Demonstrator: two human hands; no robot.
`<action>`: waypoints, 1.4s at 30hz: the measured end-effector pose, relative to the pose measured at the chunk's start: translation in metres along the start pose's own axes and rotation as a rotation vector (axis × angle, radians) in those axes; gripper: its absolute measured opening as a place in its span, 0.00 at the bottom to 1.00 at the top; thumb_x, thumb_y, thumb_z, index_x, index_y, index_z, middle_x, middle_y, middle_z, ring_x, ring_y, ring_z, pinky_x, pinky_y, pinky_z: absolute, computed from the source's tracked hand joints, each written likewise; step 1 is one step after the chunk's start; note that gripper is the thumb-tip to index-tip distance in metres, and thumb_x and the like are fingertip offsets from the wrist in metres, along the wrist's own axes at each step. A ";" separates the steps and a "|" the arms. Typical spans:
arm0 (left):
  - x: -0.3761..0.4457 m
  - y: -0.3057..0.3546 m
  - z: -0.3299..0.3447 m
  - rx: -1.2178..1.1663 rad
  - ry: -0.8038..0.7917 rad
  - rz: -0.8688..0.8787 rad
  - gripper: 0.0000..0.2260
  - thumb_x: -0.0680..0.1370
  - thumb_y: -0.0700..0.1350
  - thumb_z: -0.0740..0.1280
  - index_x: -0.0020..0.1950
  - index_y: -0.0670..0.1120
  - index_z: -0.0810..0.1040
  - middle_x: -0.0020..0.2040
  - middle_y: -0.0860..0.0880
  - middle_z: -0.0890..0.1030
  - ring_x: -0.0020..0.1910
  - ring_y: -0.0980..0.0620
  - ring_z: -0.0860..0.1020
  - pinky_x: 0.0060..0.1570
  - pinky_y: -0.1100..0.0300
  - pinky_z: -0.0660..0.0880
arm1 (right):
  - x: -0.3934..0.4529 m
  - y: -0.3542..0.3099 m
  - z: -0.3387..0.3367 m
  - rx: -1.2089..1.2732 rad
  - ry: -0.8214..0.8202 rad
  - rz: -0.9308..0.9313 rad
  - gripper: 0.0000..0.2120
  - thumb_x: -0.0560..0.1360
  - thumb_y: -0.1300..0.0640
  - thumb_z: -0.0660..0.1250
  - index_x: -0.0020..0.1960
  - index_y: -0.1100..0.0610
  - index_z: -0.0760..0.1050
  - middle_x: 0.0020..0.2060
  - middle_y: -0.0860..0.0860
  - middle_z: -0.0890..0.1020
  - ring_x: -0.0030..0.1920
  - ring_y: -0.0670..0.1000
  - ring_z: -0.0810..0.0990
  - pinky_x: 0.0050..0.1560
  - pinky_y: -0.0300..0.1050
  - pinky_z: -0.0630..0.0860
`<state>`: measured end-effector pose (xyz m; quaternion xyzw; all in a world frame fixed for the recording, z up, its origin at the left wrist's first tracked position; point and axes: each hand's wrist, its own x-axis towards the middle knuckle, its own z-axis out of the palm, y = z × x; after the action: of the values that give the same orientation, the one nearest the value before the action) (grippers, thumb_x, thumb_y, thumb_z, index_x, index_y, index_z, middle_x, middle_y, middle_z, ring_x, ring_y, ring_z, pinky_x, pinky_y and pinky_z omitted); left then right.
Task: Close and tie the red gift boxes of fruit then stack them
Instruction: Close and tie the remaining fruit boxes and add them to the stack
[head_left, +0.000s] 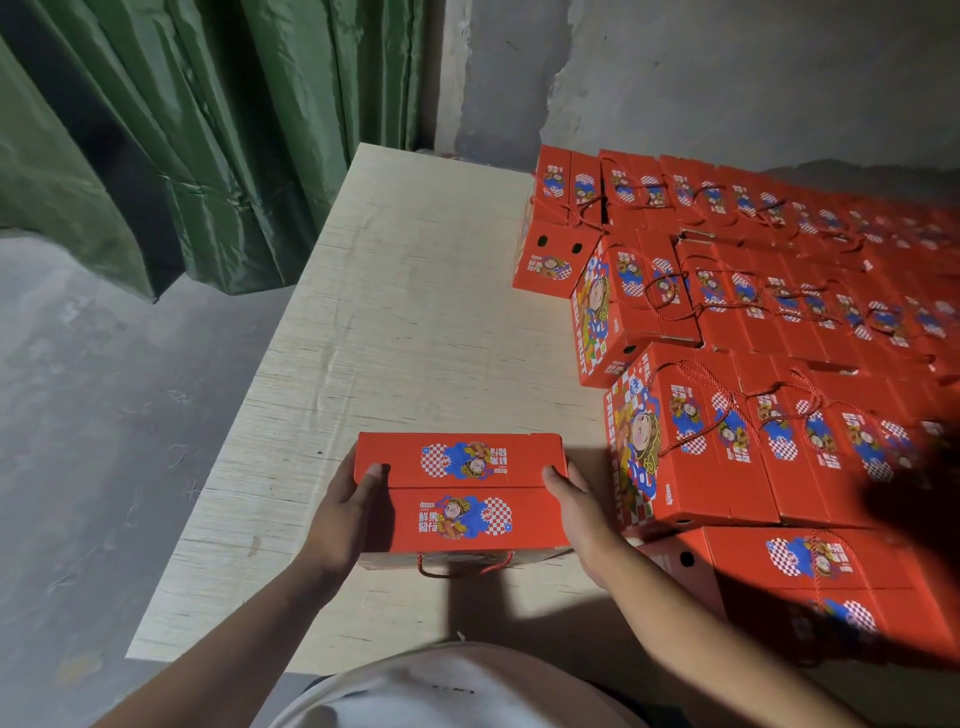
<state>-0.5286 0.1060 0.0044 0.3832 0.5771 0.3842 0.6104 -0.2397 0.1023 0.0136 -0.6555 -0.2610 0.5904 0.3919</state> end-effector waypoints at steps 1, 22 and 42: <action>0.000 -0.001 -0.001 0.001 -0.011 -0.015 0.13 0.83 0.62 0.61 0.67 0.67 0.75 0.60 0.58 0.84 0.57 0.56 0.84 0.46 0.61 0.82 | 0.000 0.000 -0.001 -0.006 -0.001 0.008 0.14 0.85 0.53 0.62 0.70 0.52 0.75 0.59 0.53 0.85 0.49 0.48 0.86 0.40 0.40 0.82; 0.009 0.018 0.008 0.043 0.090 -0.091 0.09 0.83 0.65 0.57 0.54 0.83 0.70 0.52 0.77 0.78 0.51 0.75 0.78 0.51 0.64 0.71 | -0.006 -0.020 0.008 -0.159 0.055 0.001 0.25 0.85 0.41 0.55 0.79 0.49 0.66 0.75 0.44 0.71 0.73 0.44 0.68 0.77 0.46 0.61; 0.110 0.084 0.031 1.290 -0.168 -0.228 0.29 0.82 0.65 0.57 0.54 0.40 0.81 0.50 0.39 0.83 0.54 0.41 0.80 0.53 0.55 0.72 | -0.049 0.054 0.002 0.060 -0.119 0.439 0.57 0.59 0.20 0.55 0.68 0.65 0.75 0.53 0.57 0.81 0.49 0.53 0.82 0.46 0.47 0.80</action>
<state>-0.4953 0.2403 0.0373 0.6374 0.6788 -0.1368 0.3379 -0.2565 0.0332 -0.0029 -0.6486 -0.1168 0.7068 0.2571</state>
